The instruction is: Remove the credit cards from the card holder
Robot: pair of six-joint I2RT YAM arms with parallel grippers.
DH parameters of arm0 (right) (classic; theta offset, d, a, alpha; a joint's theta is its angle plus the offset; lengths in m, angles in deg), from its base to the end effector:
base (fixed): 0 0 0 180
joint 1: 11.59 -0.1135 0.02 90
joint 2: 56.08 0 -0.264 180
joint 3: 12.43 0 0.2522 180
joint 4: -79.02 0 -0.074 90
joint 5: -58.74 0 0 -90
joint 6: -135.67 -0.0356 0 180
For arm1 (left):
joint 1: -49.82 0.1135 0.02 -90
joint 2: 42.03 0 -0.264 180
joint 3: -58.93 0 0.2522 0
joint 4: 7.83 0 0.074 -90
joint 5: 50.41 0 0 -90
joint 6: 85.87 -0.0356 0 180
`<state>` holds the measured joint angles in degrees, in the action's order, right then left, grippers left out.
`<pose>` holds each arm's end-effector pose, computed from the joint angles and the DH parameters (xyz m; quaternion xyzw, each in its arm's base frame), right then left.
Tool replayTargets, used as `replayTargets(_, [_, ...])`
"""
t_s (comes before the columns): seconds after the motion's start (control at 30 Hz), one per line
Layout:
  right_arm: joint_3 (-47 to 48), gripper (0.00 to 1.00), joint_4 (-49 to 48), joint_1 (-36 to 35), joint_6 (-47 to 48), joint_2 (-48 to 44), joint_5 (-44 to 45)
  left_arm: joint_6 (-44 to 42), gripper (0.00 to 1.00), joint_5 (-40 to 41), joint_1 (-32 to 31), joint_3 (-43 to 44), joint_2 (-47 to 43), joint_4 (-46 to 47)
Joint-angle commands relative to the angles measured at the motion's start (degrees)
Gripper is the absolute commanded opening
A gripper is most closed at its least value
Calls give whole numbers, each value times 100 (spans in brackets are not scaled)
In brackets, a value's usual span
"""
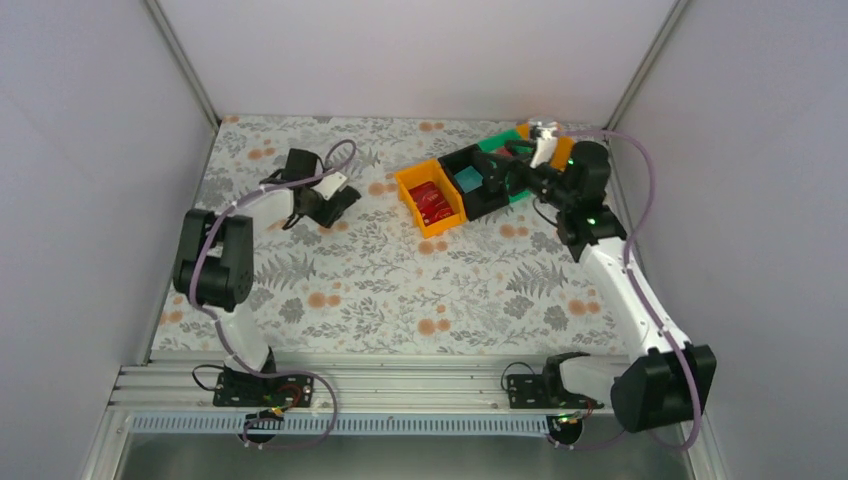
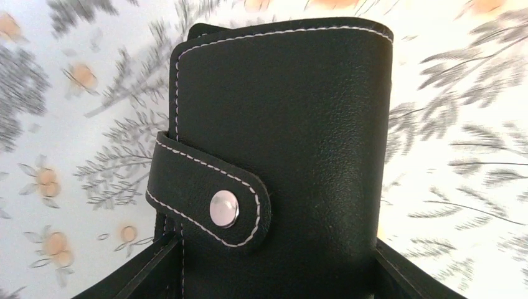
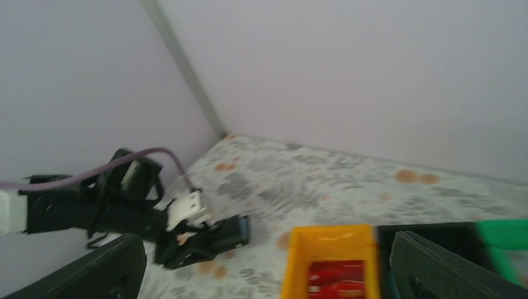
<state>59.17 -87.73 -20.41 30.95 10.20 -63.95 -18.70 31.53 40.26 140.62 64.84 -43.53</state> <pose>0.2618 0.0601 0.3642 -0.1473 0.7324 0.3363 0.5734 0.3719 -0.0677 0.1634 0.2862 0.9223 -0.0386 0.2570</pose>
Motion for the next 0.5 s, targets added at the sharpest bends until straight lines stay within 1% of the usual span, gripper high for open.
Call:
replayTargets(0.0, [676,99,473,-715,-168,611,-549,-588,60,-587,31,-158,-961,110])
replayTargets(0.13, [1371,99,504,-1134,-637,1362,-1016,-954,59,-1073,28,-139,-1742,-272])
replayTargets(0.23, [1866,99,420,-1520,-924,1928,-1240,-1254,56,-1460,18,21,-2282,-727])
replayTargets(0.33, [2470,99,595,-1979,-926,2483,-1268,-1410,55,-1677,-30,214,-2684,-1152])
replayTargets(0.47, [3345,99,1000,-2369,-872,3342,-1592,-1528,55,-1748,-110,459,-3031,-1617])
